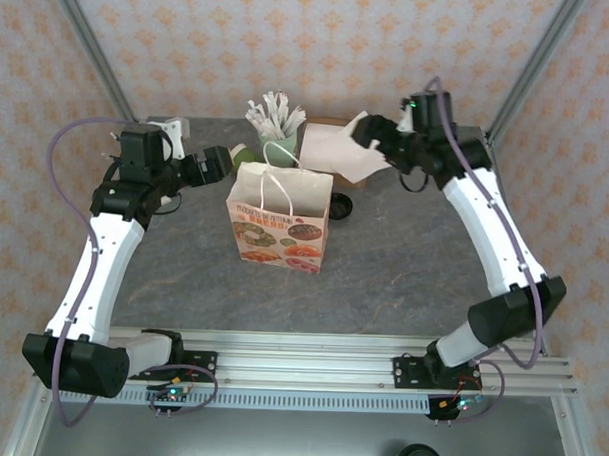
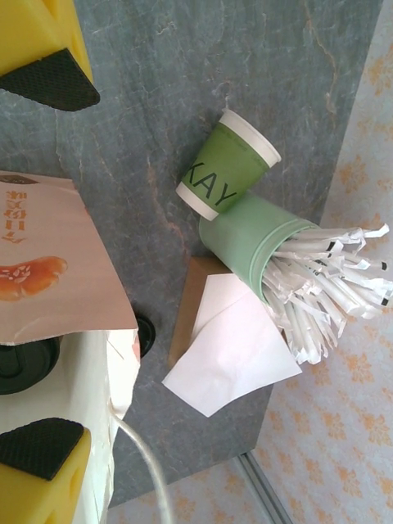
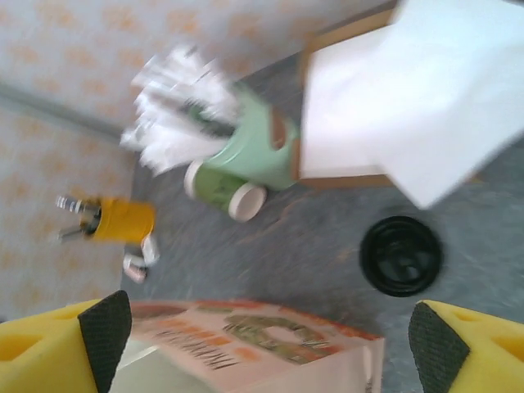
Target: Pack the takeout coffee
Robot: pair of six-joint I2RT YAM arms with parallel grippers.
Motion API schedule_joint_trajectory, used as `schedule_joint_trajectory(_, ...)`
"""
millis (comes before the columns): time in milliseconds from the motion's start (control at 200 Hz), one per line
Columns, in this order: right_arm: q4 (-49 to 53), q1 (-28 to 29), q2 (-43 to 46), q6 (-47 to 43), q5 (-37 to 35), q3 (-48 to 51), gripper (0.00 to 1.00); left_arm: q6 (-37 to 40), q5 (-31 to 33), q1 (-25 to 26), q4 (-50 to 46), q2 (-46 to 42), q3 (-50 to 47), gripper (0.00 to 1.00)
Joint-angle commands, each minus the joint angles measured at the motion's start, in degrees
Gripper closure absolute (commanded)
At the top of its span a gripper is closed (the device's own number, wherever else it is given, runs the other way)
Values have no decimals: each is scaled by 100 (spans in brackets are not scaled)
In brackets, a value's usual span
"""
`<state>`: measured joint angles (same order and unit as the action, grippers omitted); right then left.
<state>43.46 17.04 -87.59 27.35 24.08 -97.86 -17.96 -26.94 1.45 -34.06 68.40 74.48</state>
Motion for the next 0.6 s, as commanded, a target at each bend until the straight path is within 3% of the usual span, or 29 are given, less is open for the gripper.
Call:
schedule_joint_trajectory(0,-346,-542,-171,826,-8,747,8,87,22,-31,-87,42,216,0)
schedule_joint_trajectory(135,-1314,-1208,-1175,1531,520,1139,10,29,91,-32,-210,89,251,0)
schedule_joint_trajectory(320,-1827,-1273,-3076,1391,1163,-242,12,20,290,-31,-383,73,322,0)
schedule_joint_trajectory(460,-1843,-1266,-4149,1815,1121,-1028,16,12,507,-31,-477,10,335,0)
schedule_joint_trajectory(530,-2035,-1264,-4309,1860,987,-1076,24,-6,621,-30,-496,-66,309,0)
schedule_joint_trajectory(595,-2075,-1256,-4345,1697,834,-1116,40,-23,720,-31,-480,-146,262,0)
